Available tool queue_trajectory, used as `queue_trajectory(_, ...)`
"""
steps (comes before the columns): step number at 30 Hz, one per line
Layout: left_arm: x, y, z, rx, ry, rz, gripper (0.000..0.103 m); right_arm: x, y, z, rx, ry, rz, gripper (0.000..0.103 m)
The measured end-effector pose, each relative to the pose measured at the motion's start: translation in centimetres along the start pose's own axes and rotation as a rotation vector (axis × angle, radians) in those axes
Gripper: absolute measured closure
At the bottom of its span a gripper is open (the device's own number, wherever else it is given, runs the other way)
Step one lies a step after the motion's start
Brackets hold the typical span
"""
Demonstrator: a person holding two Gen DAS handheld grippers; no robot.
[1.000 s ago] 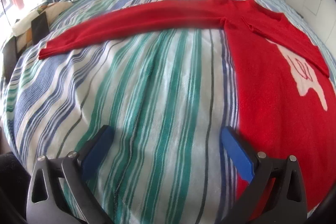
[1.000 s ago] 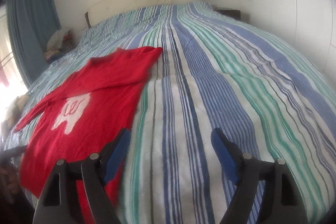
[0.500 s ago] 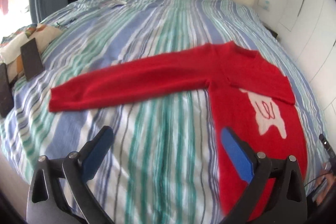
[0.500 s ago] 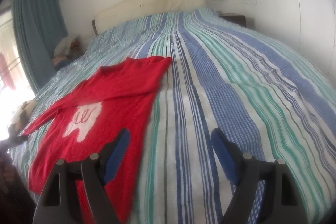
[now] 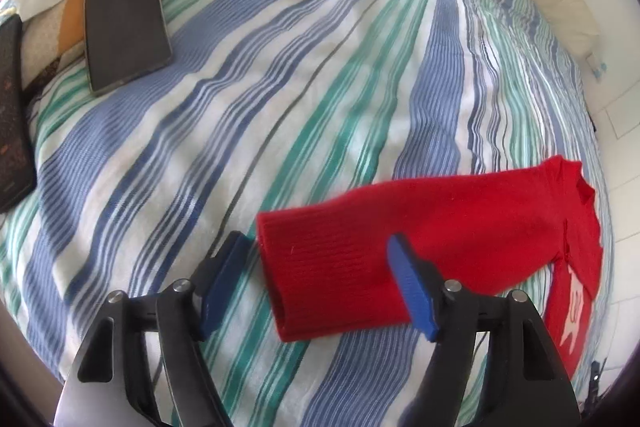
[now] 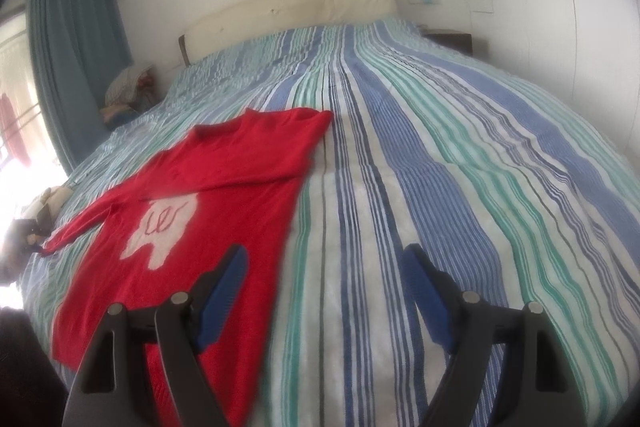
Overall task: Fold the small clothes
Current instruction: 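Grasp the spread sleeve cuff with the left gripper and lift it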
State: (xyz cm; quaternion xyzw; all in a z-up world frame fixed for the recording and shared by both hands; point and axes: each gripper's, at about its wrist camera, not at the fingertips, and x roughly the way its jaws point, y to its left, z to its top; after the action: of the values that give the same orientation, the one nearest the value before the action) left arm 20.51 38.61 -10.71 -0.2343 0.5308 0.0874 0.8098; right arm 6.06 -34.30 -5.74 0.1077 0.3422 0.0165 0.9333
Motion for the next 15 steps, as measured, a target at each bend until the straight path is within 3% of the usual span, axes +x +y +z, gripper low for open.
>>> queue_trajectory(1, 0.6, 0.0, 0.1, -0.004, 0.014, 0.009, 0.03, 0.0, -0.1, 0.0, 0.005, 0.001, -0.003, 0.024)
queue_trajectory(3, 1.1, -0.5, 0.0, 0.012, 0.011, 0.072, 0.049, 0.0, -0.5, 0.1, 0.019, 0.001, -0.002, 0.024)
queue_trajectory(4, 0.9, -0.8, 0.0, 0.018, 0.0, 0.091, 0.085, -0.1, -0.6, 0.1, 0.028, -0.001, 0.001, 0.024)
queue_trajectory(5, 0.6, -1.0, 0.2, 0.009, 0.006, 0.064, 0.095, -0.2, -0.7, 0.1, 0.036, -0.004, 0.005, 0.024)
queue_trajectory(10, -4.8, -6.3, 2.7, 0.11, -0.086, 0.076, 0.096, -0.9, -0.7, 0.4, 0.037, -0.03, 0.012, 0.024)
queue_trajectory(15, -10.2, -18.5, 4.5, 0.338, -0.176, -0.013, 0.096, -0.9, -0.6, 0.7, 0.055, -0.035, 0.051, 0.024)
